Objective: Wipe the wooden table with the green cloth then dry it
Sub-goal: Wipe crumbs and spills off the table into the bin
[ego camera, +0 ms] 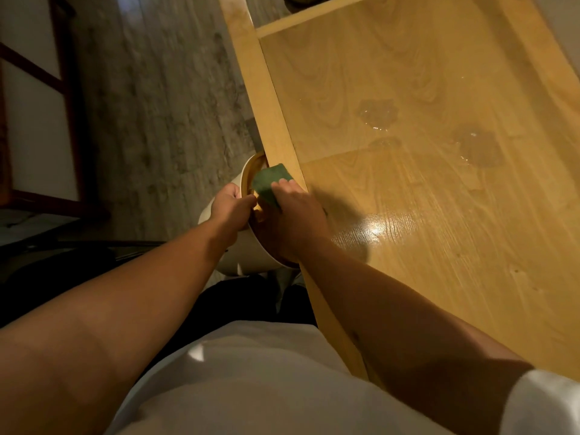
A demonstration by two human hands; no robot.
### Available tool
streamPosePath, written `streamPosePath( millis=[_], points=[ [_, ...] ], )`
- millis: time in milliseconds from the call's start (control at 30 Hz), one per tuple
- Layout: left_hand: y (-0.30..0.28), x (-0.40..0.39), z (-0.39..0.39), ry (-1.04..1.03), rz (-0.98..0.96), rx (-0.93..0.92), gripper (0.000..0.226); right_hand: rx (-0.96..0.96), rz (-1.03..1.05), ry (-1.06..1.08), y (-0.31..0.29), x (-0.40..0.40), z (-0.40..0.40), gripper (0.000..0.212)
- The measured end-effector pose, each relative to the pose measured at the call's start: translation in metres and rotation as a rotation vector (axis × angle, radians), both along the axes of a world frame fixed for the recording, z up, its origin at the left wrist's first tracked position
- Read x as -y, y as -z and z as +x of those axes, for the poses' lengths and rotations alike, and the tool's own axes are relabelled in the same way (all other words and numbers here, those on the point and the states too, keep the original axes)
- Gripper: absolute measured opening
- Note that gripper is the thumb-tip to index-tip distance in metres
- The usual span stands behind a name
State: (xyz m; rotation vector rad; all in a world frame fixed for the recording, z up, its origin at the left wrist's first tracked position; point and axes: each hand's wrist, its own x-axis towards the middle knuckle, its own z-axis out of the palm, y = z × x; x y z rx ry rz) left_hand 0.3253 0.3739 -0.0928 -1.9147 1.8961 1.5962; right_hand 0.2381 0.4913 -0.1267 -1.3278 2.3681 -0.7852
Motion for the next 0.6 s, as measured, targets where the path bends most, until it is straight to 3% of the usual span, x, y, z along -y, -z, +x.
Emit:
streamPosePath(
  millis=[400, 533, 600],
  points=[
    [-0.005, 0.004, 0.013, -0.043, 0.031, -0.023, 0.023, -0.092, 0.048, -0.308, -0.007, 0.009, 0.015, 0.029],
    [-0.005, 0.005, 0.012, -0.044, 0.011, -0.022, 0.028, 0.074, 0.086, -0.222, -0.018, 0.013, 0.008, 0.015],
    [-0.004, 0.005, 0.012, -0.023, 0.01, -0.013, 0.027, 0.197, 0.115, -0.188, -0.024, 0.011, -0.002, 0.024]
  ],
)
